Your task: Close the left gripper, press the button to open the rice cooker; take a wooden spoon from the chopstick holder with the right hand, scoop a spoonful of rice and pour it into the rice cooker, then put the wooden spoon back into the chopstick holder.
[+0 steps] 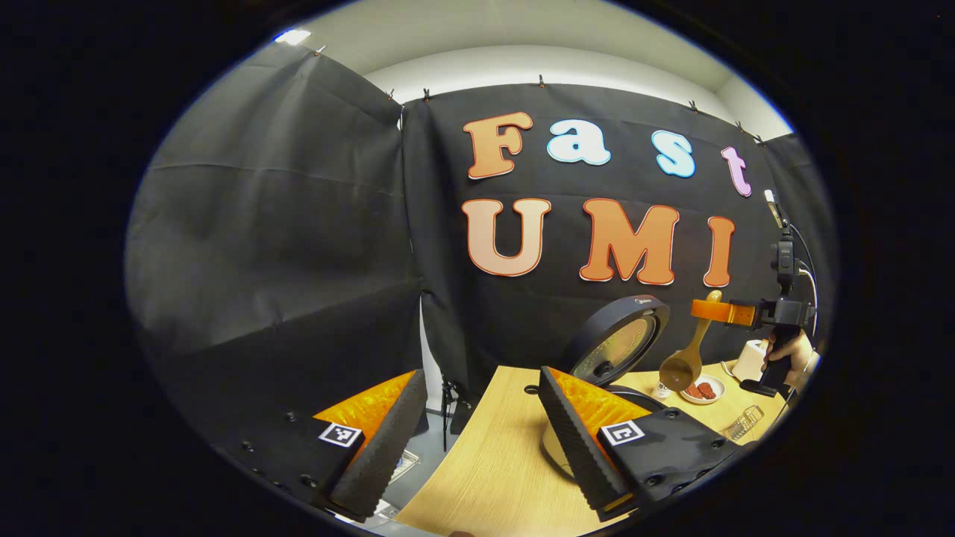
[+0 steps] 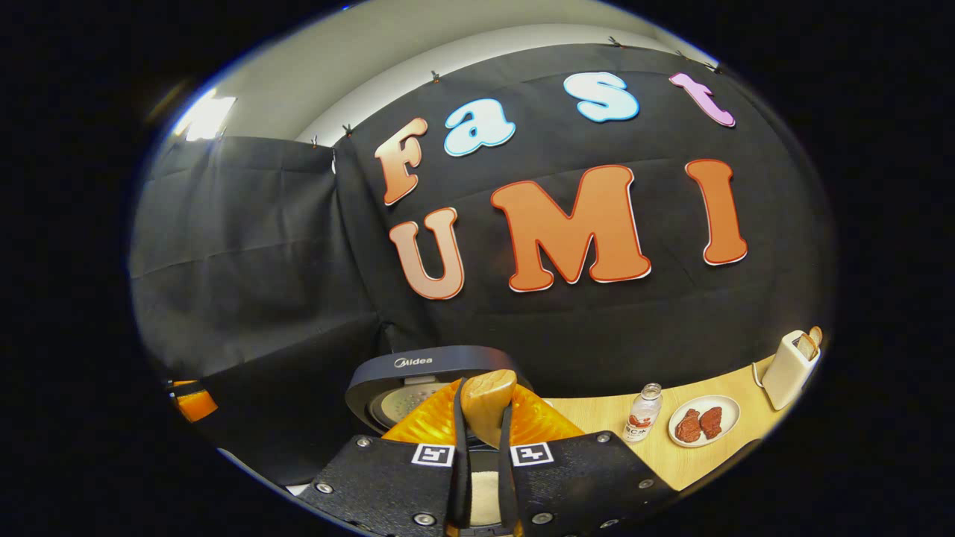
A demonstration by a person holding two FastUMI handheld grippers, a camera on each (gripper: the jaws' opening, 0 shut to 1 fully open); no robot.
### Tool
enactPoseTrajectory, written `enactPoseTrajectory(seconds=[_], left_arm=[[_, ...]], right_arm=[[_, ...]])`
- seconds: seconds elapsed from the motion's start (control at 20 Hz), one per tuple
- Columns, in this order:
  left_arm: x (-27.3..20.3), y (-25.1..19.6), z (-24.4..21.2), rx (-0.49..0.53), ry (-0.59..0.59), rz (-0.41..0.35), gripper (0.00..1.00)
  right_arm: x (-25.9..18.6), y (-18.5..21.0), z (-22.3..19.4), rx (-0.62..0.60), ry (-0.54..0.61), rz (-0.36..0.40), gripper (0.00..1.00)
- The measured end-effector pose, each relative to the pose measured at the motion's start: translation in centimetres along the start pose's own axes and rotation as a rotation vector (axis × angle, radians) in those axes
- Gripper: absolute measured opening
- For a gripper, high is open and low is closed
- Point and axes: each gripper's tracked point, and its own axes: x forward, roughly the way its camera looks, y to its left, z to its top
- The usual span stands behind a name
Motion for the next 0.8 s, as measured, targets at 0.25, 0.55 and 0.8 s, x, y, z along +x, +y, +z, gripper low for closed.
enactPoseTrajectory(seconds=[0.25, 0.55, 0.8], left_arm=[[0.2, -1.8, 0.7, 0.003, -0.012, -0.018, 0.97], [0.9, -3.5, 1.8, -0.011, -0.031, -0.021, 0.97], [1.5, -5.3, 2.6, -0.007, -0.042, -0.032, 1.00]], right_arm=[[-3.1, -5.1, 2.1, 0.020, -0.025, -0.065, 0.13], [-8.2, -14.0, 2.4, 0.037, -0.027, -0.196, 0.14], [-13.1, -21.0, 1.3, 0.073, -0.009, -0.308, 0.13]])
